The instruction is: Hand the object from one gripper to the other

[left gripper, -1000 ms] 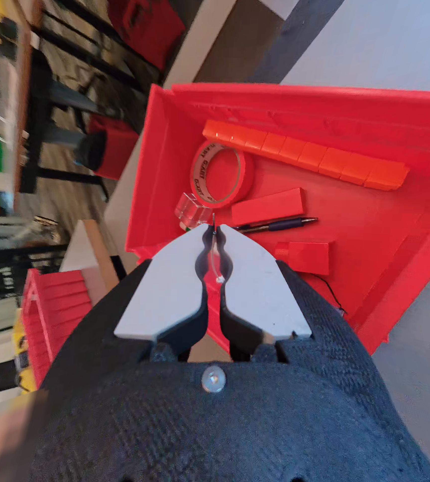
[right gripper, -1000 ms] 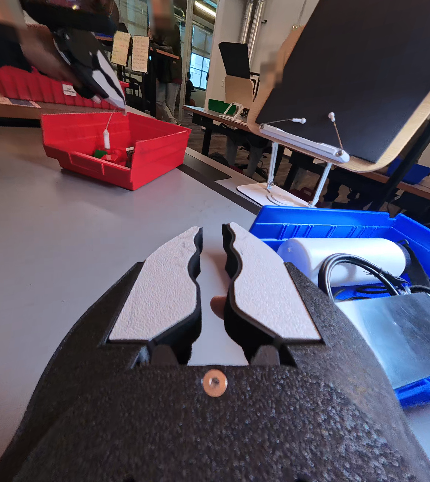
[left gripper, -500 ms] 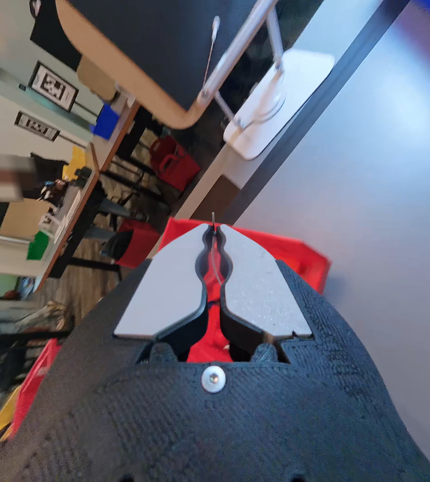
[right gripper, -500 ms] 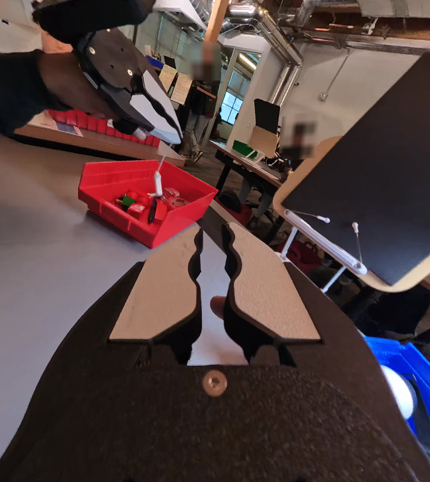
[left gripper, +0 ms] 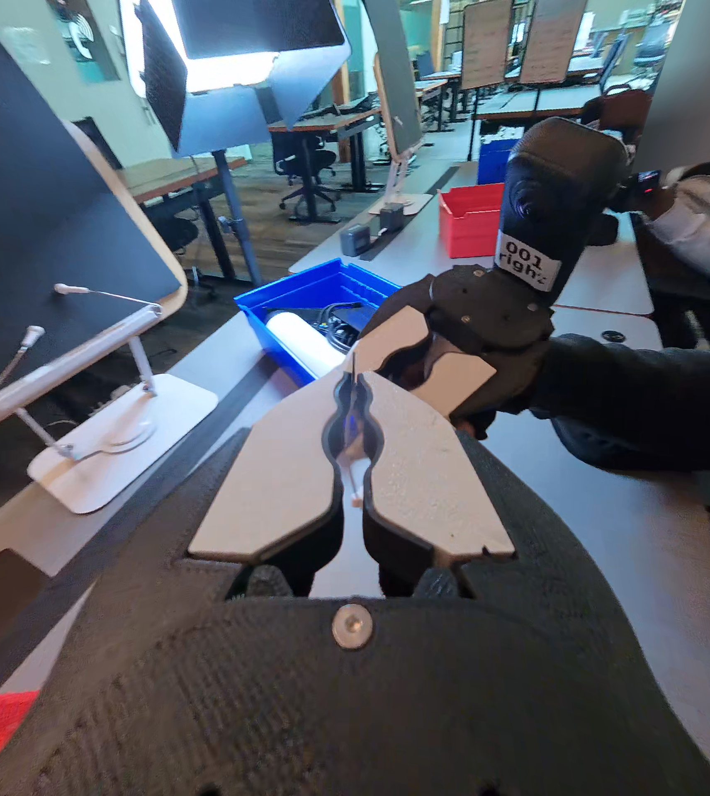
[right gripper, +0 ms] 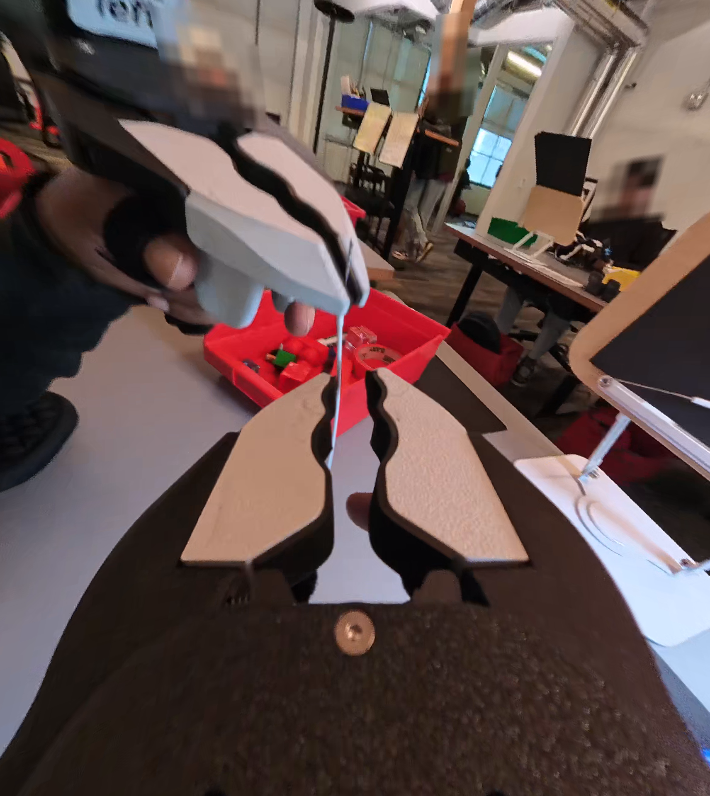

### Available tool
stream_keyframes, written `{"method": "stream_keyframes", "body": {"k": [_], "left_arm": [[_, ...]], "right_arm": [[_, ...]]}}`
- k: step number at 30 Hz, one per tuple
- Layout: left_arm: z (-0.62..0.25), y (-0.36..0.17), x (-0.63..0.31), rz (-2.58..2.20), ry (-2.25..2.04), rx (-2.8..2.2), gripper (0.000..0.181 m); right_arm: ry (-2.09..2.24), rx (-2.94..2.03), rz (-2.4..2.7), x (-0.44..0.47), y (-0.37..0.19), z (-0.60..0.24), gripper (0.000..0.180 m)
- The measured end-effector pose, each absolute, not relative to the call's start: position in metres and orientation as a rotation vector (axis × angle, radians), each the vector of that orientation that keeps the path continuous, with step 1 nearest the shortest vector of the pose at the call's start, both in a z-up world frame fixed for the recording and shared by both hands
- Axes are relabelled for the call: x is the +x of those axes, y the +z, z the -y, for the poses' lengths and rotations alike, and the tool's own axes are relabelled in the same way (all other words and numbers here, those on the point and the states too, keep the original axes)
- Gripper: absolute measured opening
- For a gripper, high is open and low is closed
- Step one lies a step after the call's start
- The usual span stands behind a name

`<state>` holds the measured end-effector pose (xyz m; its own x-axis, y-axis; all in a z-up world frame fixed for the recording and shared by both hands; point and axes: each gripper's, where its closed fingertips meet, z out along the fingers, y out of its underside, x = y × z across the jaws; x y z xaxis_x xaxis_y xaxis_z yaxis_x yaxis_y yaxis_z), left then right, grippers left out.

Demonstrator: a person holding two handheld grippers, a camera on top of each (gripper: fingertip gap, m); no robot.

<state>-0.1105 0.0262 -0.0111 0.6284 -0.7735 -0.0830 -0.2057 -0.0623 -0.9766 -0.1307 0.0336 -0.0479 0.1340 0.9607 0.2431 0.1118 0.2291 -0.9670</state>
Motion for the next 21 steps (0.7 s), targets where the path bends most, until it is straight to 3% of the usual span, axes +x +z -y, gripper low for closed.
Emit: {"method": "stream_keyframes", "body": {"k": [4,7,10,12,14,19,21], "left_arm": [[-0.025,-0.017,-0.102,-0.817,-0.694,-1.603,0.002],[-0.024,-0.016,-0.099,-0.803,-0.734,-1.582,0.002],[-0.02,-0.009,-0.096,-0.798,-0.782,-1.494,0.003],[-0.011,-0.006,-0.093,-0.842,-0.844,-1.425,0.027],[-0.01,-0.016,-0.09,-0.884,-0.881,-1.444,0.036],[-0.015,-0.039,-0.08,-0.946,-0.869,-1.477,0.024],[-0.014,-0.04,-0.076,-0.963,-0.851,-1.46,0.008]], "right_arm": [[0.968,-1.162,1.254,-0.126,-0.042,-0.03,0.016],[1.031,-1.131,1.26,-0.122,-0.038,-0.023,0.002],[1.056,-1.105,1.261,-0.118,-0.032,-0.02,0.001],[1.112,-1.105,1.245,-0.113,-0.026,-0.019,0.002],[1.17,-1.093,1.234,-0.107,-0.019,-0.017,0.002],[1.27,-1.068,1.239,-0.099,-0.01,-0.008,0.001],[1.292,-1.061,1.233,-0.099,-0.008,-0.006,0.002]]}}
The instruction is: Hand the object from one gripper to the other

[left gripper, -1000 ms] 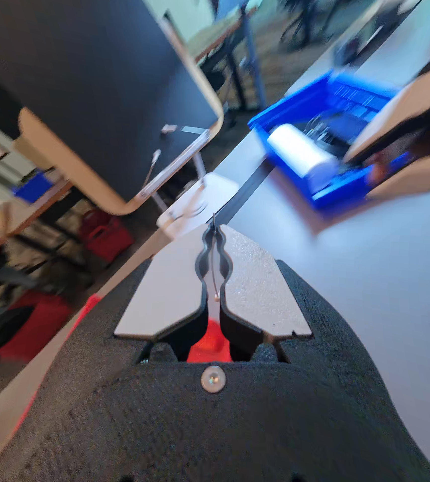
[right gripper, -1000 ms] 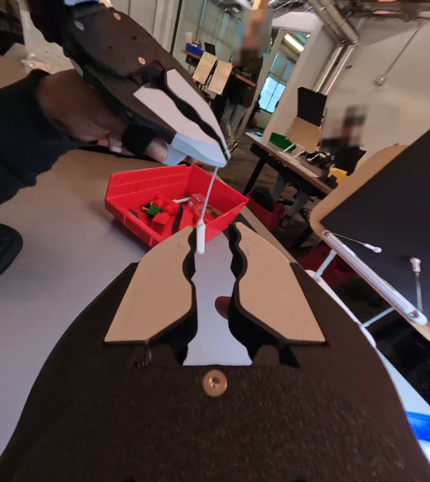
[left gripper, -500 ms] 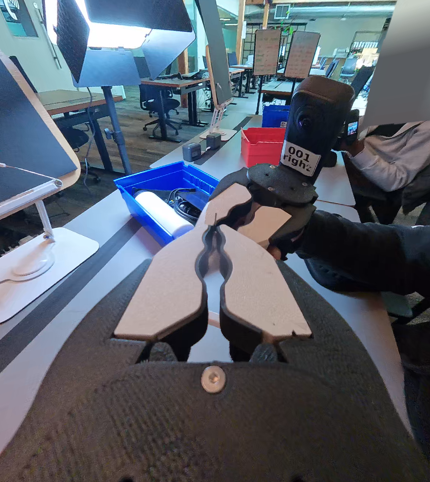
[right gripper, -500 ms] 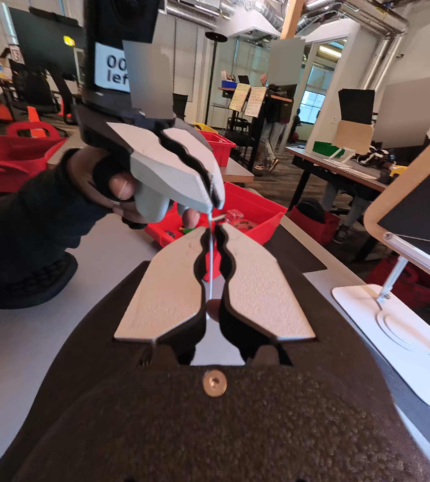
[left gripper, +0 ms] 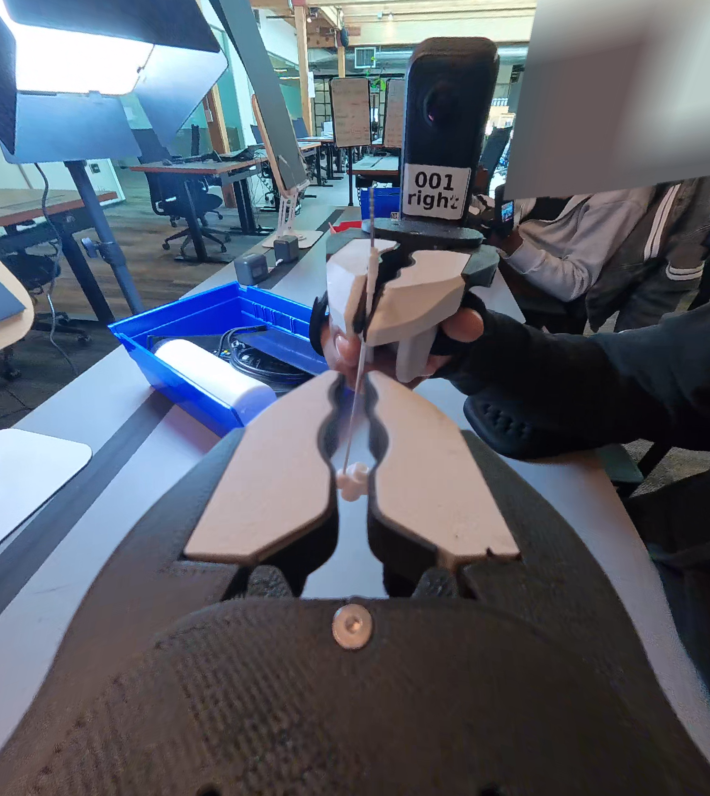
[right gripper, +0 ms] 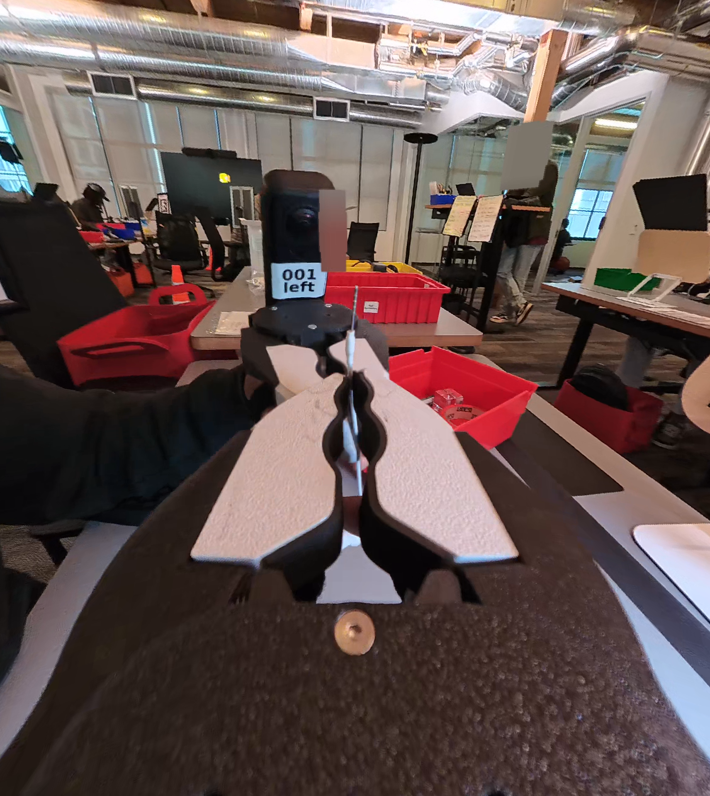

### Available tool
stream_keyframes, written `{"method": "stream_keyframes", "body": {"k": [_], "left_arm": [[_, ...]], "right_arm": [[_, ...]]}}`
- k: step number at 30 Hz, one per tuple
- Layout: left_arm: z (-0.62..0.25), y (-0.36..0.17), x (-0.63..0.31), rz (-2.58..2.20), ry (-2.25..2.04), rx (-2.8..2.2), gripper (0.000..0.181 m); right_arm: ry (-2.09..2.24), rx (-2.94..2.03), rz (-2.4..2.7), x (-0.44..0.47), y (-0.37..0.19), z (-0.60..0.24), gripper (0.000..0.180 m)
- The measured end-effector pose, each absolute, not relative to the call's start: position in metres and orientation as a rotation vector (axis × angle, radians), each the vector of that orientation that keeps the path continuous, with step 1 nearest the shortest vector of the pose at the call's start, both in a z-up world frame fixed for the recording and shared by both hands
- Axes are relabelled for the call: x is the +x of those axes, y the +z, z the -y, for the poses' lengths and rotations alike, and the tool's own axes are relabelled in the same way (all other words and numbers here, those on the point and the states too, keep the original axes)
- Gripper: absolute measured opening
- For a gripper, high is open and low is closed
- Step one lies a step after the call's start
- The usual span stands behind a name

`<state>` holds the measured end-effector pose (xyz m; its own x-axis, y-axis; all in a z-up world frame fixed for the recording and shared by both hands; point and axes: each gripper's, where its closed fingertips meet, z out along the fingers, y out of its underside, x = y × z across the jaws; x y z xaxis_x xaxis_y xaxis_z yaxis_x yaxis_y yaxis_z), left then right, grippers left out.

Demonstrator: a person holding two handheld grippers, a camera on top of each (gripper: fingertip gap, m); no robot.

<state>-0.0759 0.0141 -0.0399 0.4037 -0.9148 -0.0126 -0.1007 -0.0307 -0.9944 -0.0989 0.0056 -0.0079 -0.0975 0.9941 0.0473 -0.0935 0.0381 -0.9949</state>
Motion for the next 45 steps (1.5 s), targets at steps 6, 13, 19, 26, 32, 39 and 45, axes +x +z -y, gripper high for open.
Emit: {"method": "stream_keyframes", "body": {"k": [6,13,19,26,32,39,45], "left_arm": [[-0.015,-0.027,-0.081,-0.901,-0.839,-1.433,0.001],[-0.02,-0.02,-0.09,-0.833,-0.852,-1.425,0.001],[-0.019,-0.016,-0.091,-0.811,-0.885,-1.406,0.001],[-0.012,-0.041,-0.087,-0.939,-1.009,-1.422,0.033],[0.003,-0.05,-0.074,-1.043,-1.101,-1.382,0.017],[-0.012,-0.034,-0.086,-0.903,-1.045,-1.395,0.013],[-0.031,-0.018,-0.108,-0.701,-1.047,-1.369,0.012]], "right_arm": [[1.295,-1.055,1.157,-0.094,-0.002,-0.017,0.022],[1.279,-1.149,1.309,-0.109,-0.042,-0.016,0.023],[1.23,-1.142,1.328,-0.113,-0.045,-0.012,0.002],[1.321,-1.098,1.264,-0.099,-0.025,-0.012,0.001],[1.419,-1.045,1.284,-0.096,-0.018,0.001,0.002],[1.358,-1.078,1.201,-0.088,-0.013,-0.02,0.016],[1.325,-1.142,1.235,-0.093,-0.028,-0.025,0.027]]}}
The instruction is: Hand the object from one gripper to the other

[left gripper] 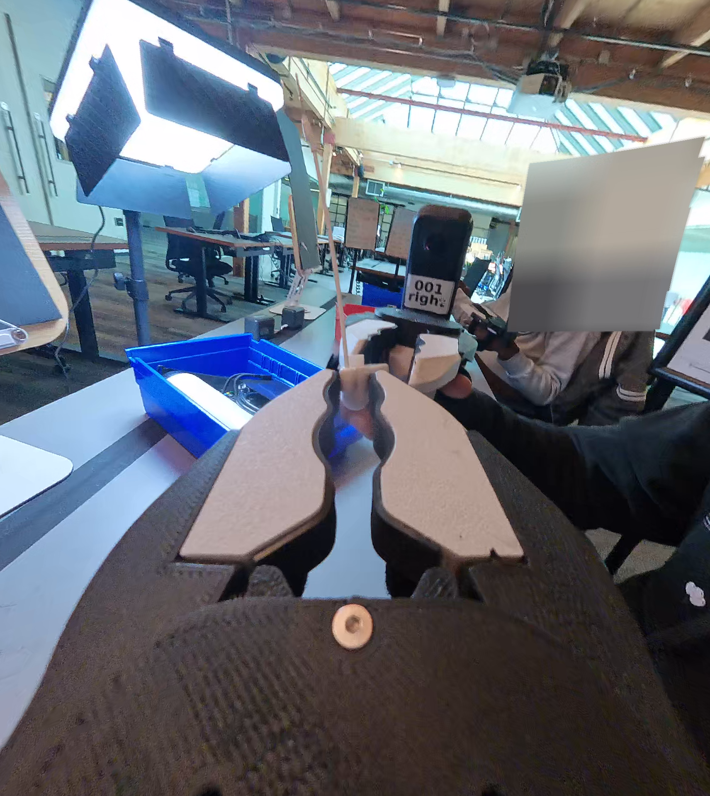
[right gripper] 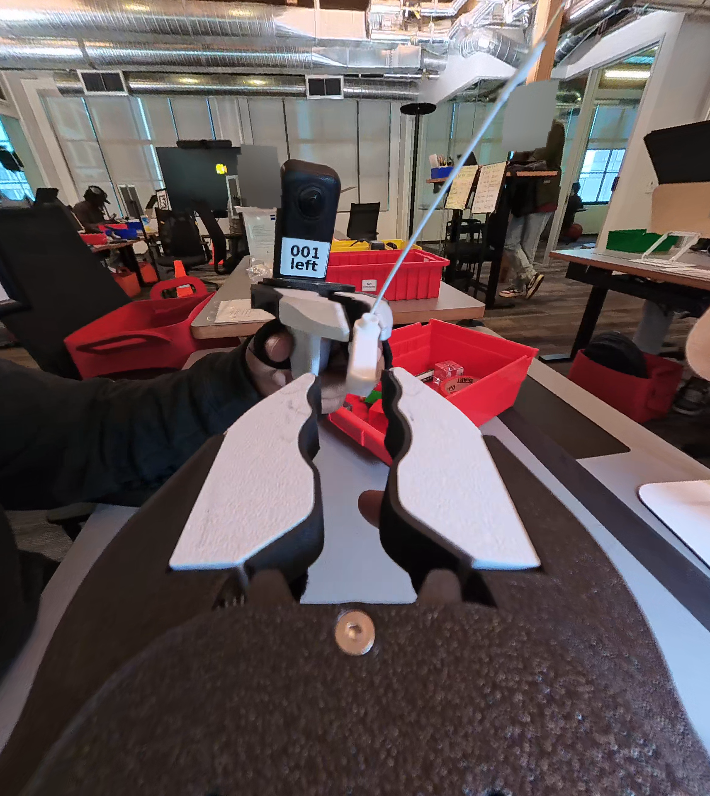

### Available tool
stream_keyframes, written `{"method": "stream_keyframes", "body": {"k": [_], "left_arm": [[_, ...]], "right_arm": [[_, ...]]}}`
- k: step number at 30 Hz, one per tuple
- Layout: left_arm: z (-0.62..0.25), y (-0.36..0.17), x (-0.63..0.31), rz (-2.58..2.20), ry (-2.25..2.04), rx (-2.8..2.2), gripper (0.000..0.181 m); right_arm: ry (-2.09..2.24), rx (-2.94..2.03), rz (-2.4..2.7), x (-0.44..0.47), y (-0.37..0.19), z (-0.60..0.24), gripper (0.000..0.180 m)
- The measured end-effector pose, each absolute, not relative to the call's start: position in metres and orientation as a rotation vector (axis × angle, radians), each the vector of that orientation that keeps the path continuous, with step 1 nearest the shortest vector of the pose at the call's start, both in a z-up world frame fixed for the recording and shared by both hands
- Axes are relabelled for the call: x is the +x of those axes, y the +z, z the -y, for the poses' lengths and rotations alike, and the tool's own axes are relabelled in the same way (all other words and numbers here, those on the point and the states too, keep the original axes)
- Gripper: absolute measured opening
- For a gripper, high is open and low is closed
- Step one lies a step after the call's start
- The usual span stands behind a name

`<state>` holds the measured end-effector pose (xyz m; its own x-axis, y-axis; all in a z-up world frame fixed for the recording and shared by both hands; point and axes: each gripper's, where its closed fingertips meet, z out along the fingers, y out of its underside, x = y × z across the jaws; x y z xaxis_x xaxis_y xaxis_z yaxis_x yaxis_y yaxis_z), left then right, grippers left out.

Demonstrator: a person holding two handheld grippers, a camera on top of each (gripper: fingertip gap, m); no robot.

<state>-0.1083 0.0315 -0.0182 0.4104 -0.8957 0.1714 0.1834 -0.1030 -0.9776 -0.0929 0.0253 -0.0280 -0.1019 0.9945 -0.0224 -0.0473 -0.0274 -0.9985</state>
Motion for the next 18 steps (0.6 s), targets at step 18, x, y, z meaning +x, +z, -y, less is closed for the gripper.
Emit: {"method": "stream_keyframes", "body": {"k": [18], "left_arm": [[-0.017,-0.02,-0.123,-0.935,-0.608,-1.445,0.017]], "right_arm": [[1.055,-1.322,1.325,-0.087,-0.042,-0.038,0.012]]}}
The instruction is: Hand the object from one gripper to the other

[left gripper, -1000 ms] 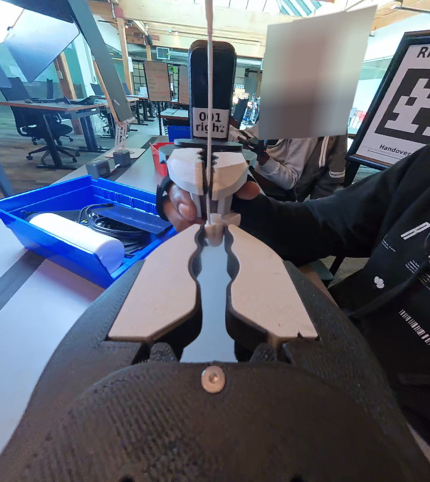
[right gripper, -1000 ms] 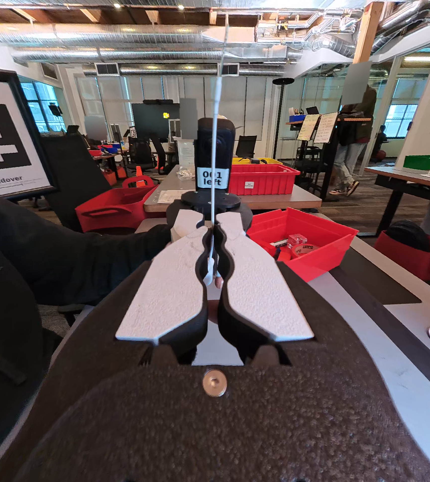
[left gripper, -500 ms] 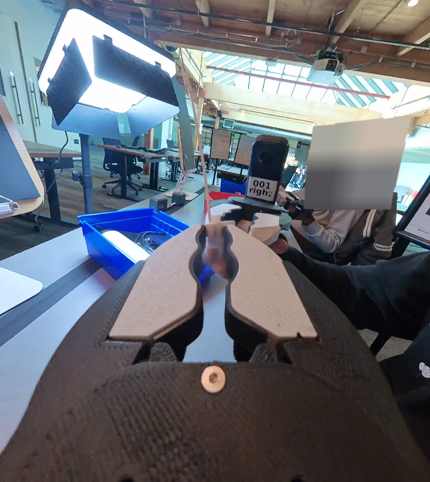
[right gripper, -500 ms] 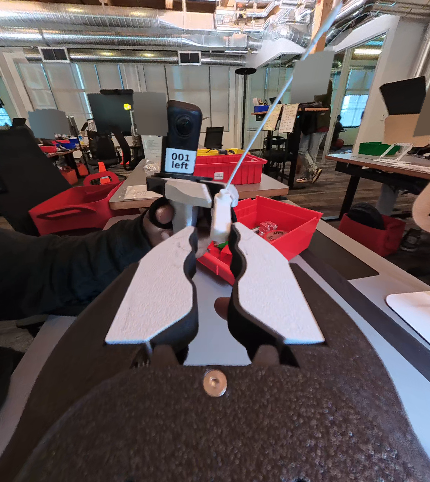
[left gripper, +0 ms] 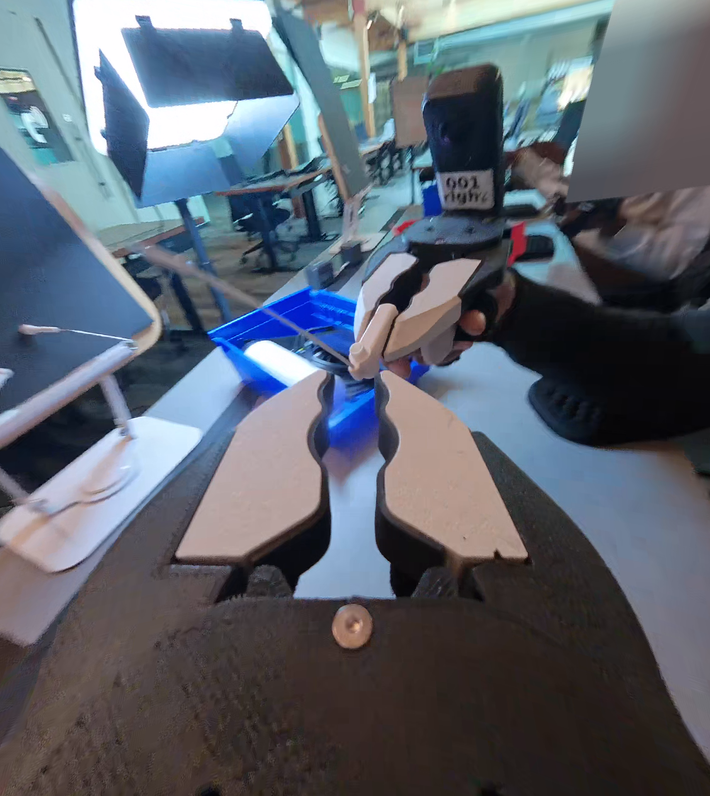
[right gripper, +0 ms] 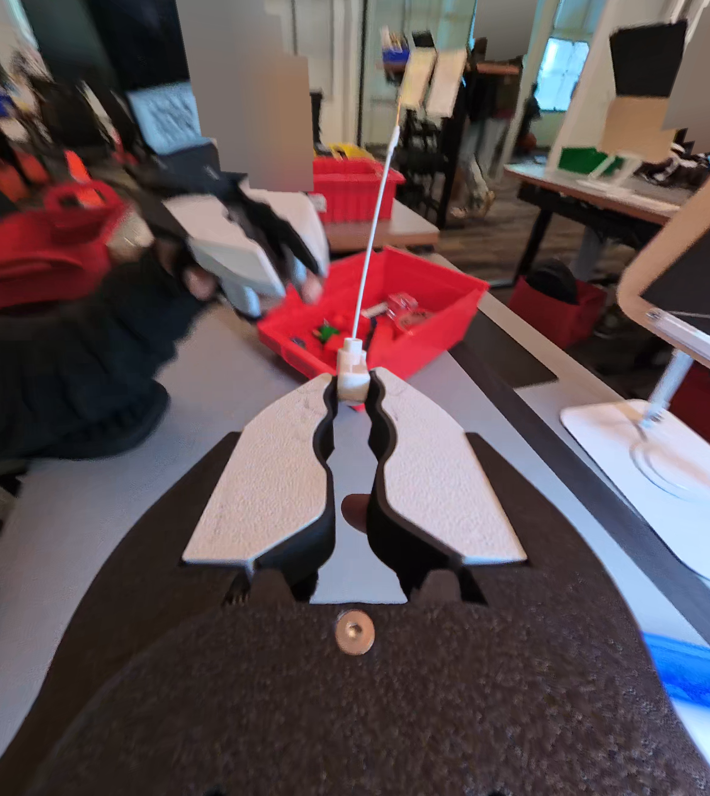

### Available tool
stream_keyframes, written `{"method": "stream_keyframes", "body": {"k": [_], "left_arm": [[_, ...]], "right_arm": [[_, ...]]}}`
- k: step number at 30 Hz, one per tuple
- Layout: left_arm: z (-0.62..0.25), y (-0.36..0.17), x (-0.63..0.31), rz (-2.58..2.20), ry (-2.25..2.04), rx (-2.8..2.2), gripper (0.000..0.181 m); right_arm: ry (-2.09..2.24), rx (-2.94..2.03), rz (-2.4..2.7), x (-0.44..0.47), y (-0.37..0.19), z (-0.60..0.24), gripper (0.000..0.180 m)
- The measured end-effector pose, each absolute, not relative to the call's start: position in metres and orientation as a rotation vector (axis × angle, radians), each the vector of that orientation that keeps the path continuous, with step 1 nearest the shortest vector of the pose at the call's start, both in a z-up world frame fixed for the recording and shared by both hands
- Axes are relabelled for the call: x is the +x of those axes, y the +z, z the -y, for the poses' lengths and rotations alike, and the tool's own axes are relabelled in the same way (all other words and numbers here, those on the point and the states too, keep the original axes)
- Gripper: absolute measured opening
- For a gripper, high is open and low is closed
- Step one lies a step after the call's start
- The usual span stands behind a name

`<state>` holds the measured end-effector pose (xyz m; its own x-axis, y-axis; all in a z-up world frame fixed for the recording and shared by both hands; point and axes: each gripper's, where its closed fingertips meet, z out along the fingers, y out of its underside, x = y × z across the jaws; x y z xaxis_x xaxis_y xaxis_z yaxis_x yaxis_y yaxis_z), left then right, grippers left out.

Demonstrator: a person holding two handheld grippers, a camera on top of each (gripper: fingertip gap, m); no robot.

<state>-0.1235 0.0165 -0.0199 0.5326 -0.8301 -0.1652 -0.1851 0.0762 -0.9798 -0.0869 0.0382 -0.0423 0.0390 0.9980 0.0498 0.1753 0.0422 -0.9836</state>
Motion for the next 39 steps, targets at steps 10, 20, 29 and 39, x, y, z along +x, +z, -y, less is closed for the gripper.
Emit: {"method": "stream_keyframes", "body": {"k": [10,20,29,39], "left_arm": [[-0.006,-0.099,-0.1,-1.342,-0.256,-1.715,0.027],[-0.009,-0.099,-0.084,-1.307,-0.422,-1.652,0.014],[-0.01,-0.055,-0.081,-1.051,-0.766,-1.487,0.013],[0.0,-0.038,-0.11,-1.037,-0.756,-1.526,0.013]], "right_arm": [[0.733,-1.297,1.733,-0.092,-0.095,-0.01,0.012],[0.764,-1.214,1.736,-0.088,-0.087,-0.006,0.012],[1.117,-1.088,1.437,-0.093,-0.038,-0.005,0.012],[0.927,-1.172,1.522,-0.082,-0.05,-0.018,0.011]]}}
